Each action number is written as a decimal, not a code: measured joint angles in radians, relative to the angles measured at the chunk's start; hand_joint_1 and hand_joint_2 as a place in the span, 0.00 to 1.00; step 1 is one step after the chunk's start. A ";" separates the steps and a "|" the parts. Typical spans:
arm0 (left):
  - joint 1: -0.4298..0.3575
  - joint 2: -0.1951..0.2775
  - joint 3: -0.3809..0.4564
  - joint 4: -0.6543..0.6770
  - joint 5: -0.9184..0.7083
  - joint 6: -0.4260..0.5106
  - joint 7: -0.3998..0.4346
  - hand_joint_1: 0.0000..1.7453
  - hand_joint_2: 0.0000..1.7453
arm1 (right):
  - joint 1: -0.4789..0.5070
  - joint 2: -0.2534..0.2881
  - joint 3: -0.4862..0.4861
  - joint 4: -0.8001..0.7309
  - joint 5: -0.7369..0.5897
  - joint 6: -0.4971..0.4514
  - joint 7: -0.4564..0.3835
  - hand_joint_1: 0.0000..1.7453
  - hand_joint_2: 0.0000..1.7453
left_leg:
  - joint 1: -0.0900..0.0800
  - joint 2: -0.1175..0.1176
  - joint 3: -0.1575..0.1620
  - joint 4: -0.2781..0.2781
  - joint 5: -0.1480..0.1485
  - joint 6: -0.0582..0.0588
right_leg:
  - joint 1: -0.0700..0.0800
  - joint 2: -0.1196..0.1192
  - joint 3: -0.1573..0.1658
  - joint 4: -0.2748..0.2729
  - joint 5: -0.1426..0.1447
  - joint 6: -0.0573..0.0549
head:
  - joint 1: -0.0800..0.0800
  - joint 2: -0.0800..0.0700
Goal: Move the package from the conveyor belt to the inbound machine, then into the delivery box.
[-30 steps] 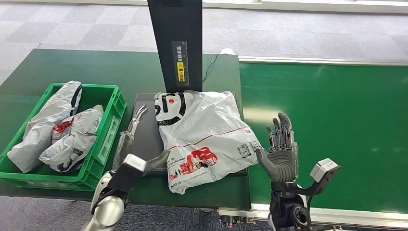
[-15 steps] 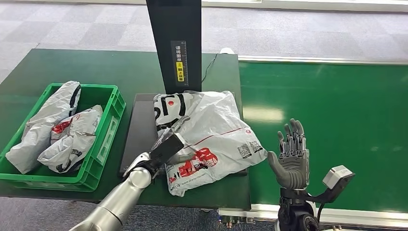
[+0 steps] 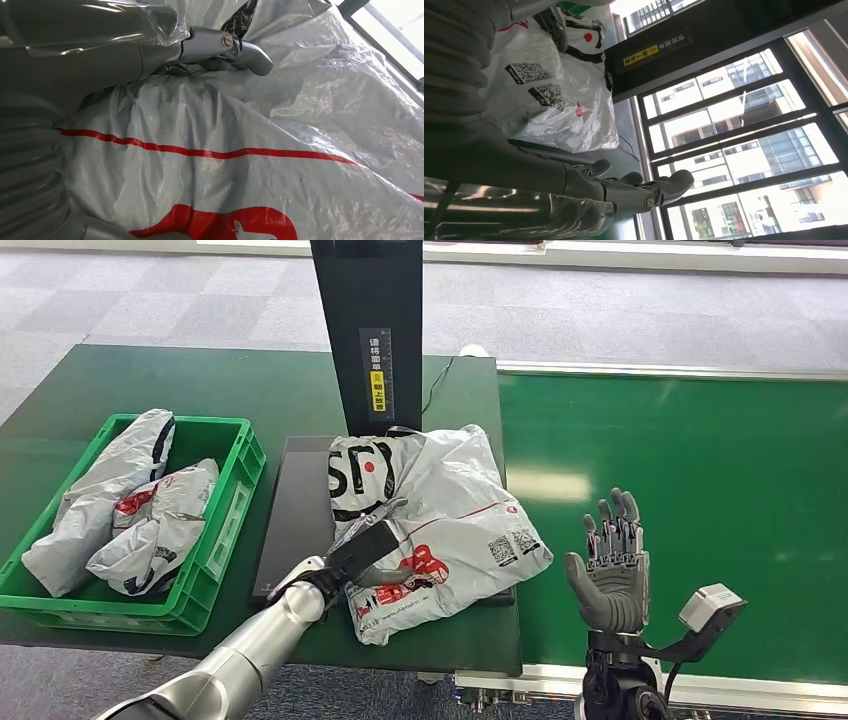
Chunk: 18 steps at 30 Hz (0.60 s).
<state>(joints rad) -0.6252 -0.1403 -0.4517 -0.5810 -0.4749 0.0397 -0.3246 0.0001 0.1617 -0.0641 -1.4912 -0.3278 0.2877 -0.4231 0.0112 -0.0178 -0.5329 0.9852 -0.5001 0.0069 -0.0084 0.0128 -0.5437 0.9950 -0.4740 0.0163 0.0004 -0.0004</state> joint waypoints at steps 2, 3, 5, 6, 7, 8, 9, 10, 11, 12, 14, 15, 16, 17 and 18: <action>-0.004 -0.001 -0.004 0.007 -0.002 -0.002 -0.001 1.00 1.00 | -0.001 0.000 0.000 0.000 -0.003 -0.011 0.000 0.00 1.00 | 0.000 0.000 0.001 0.000 0.000 0.000 | 0.000 0.000 0.001 0.000 0.000 0.000 | 0.000 0.000; -0.005 -0.001 -0.005 0.009 -0.002 -0.004 -0.004 1.00 1.00 | 0.000 0.000 0.000 0.000 -0.004 -0.018 0.001 0.00 1.00 | 0.000 0.000 0.002 0.000 0.000 0.000 | 0.000 0.000 0.002 0.000 0.000 0.000 | 0.000 0.000; -0.008 0.000 -0.006 0.011 -0.001 -0.010 -0.014 1.00 1.00 | 0.000 0.000 -0.001 0.000 -0.008 -0.031 0.001 0.00 1.00 | 0.000 0.000 0.002 0.000 0.000 0.000 | 0.000 0.000 0.002 0.000 0.000 0.000 | 0.000 0.000; -0.008 0.001 -0.006 0.012 0.000 -0.013 -0.020 1.00 1.00 | 0.001 0.000 -0.001 0.000 -0.009 -0.036 0.001 0.00 1.00 | 0.000 0.000 0.002 0.000 0.000 0.000 | 0.000 0.000 0.002 0.000 0.000 0.000 | 0.000 0.000; -0.008 0.001 -0.006 0.012 0.002 -0.015 -0.025 1.00 1.00 | 0.001 0.000 0.000 0.000 -0.010 -0.041 0.002 0.00 1.00 | 0.000 0.000 0.002 0.000 0.000 0.000 | 0.000 0.000 0.002 0.000 0.000 0.000 | 0.000 0.000; -0.009 0.002 -0.006 0.012 0.004 -0.016 -0.030 1.00 1.00 | 0.001 0.000 0.000 0.000 -0.011 -0.044 0.002 0.00 1.00 | 0.000 0.000 0.002 0.000 0.000 0.000 | 0.000 0.000 0.002 0.000 0.000 0.000 | 0.000 0.000; -0.009 0.002 -0.006 0.012 0.005 -0.016 -0.034 1.00 1.00 | 0.002 0.000 0.000 0.000 -0.011 -0.047 0.002 0.00 1.00 | 0.000 0.000 0.002 0.000 0.000 0.000 | 0.000 0.000 0.002 0.000 0.000 0.000 | 0.000 0.000; -0.009 0.003 -0.006 0.013 0.006 -0.016 -0.039 1.00 1.00 | 0.002 0.000 0.000 0.000 -0.012 -0.049 0.002 0.00 1.00 | 0.000 0.000 0.002 0.000 0.000 0.000 | 0.000 0.000 0.001 0.000 0.000 0.000 | 0.000 0.000; -0.009 0.003 -0.006 0.013 0.008 -0.016 -0.042 1.00 1.00 | 0.002 0.000 0.001 0.000 -0.012 -0.049 0.002 0.00 1.00 | 0.000 0.000 0.002 0.000 0.000 0.000 | 0.000 0.000 0.001 0.000 0.000 0.000 | 0.000 0.000; -0.009 0.003 -0.006 0.013 0.009 -0.016 -0.045 1.00 1.00 | 0.002 0.000 0.001 0.000 -0.012 -0.050 0.002 0.00 1.00 | 0.000 0.000 0.001 0.000 0.000 0.000 | 0.000 0.000 0.001 0.000 0.000 0.000 | 0.000 0.000; -0.009 0.004 -0.006 0.013 0.013 -0.016 -0.048 1.00 1.00 | 0.003 0.000 0.002 0.000 -0.012 -0.050 0.002 0.00 1.00 | 0.000 0.000 0.001 0.000 0.000 0.000 | 0.000 0.000 0.000 0.000 0.000 0.000 | 0.000 0.000; -0.009 0.004 -0.006 0.013 0.014 -0.016 -0.048 1.00 1.00 | 0.004 0.000 0.003 0.000 -0.012 -0.050 0.002 0.00 1.00 | 0.000 0.000 0.001 0.000 0.000 0.000 | 0.000 0.000 0.000 0.000 0.000 0.000 | 0.000 0.000; -0.009 0.004 -0.005 0.013 0.015 -0.016 -0.049 1.00 1.00 | 0.005 0.000 0.004 0.000 -0.012 -0.050 0.002 0.00 1.00 | 0.000 0.000 0.000 0.000 0.000 0.000 | 0.000 0.000 0.000 0.000 0.000 0.000 | 0.000 0.000; -0.009 0.004 -0.005 0.013 0.016 -0.016 -0.049 1.00 1.00 | 0.005 0.000 0.004 0.000 -0.012 -0.050 0.002 0.00 1.00 | 0.000 0.000 0.000 0.000 0.000 0.000 | 0.000 0.000 0.000 0.000 0.000 0.000 | 0.000 0.000; -0.009 0.004 -0.005 0.013 0.016 -0.016 -0.049 1.00 1.00 | 0.005 0.000 0.005 0.000 -0.012 -0.050 0.002 0.00 1.00 | 0.000 0.000 0.000 0.000 0.000 0.000 | 0.000 0.000 0.000 0.000 0.000 0.000 | 0.000 0.000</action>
<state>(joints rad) -0.6345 -0.1359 -0.4570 -0.5680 -0.4585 0.0233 -0.3735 0.0055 0.1617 -0.0591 -1.4912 -0.3398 0.2380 -0.4215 0.0111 -0.0175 -0.5324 0.9852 -0.5001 0.0068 -0.0085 0.0129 -0.5437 0.9952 -0.4741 0.0163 0.0004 -0.0004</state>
